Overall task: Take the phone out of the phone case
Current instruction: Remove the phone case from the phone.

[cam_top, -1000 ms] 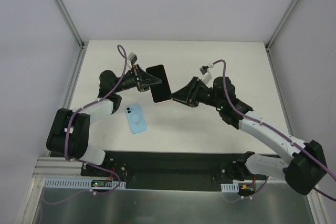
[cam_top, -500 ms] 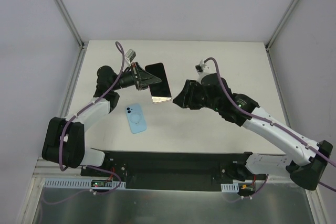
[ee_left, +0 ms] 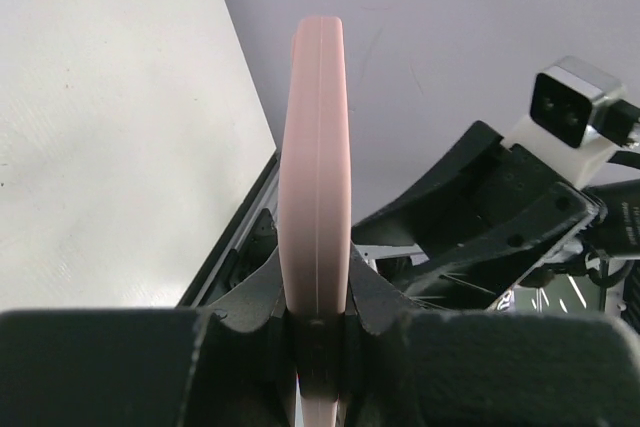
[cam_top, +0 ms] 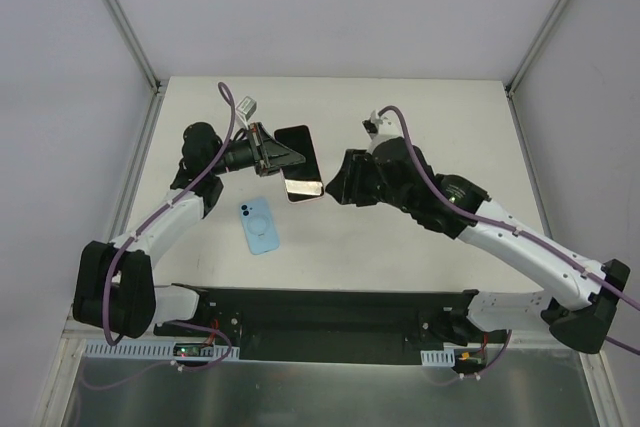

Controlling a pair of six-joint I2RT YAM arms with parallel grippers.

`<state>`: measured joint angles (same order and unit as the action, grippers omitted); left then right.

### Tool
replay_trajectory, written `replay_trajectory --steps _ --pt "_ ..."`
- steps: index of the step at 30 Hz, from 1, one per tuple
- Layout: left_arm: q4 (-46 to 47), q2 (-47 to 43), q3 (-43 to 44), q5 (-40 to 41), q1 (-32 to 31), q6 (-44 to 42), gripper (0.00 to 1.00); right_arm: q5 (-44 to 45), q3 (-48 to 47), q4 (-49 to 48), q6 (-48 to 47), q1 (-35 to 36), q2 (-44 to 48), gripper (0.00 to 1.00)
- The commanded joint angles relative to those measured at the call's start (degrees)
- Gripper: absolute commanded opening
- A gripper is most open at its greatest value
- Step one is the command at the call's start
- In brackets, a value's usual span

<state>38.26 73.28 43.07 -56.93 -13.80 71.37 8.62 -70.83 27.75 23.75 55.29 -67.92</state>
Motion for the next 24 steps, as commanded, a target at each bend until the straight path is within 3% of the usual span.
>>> replay_trajectory --steps 1,13,24 --pt "-0.9 -3.6 4.0 1.0 0.1 -3.5 0.00 2.2 -4.1 0.2 -2.1 1.7 -2.1 0.47" --pt "-2.6 -5.2 5.1 1.3 0.1 -3.9 0.00 14.5 -9.2 13.0 -2.0 3.7 -12.5 0.46" --pt "-1.4 -7.3 5.2 1.8 0.1 -1.1 0.00 21.3 -11.8 17.3 -2.0 4.7 -17.7 0.45"
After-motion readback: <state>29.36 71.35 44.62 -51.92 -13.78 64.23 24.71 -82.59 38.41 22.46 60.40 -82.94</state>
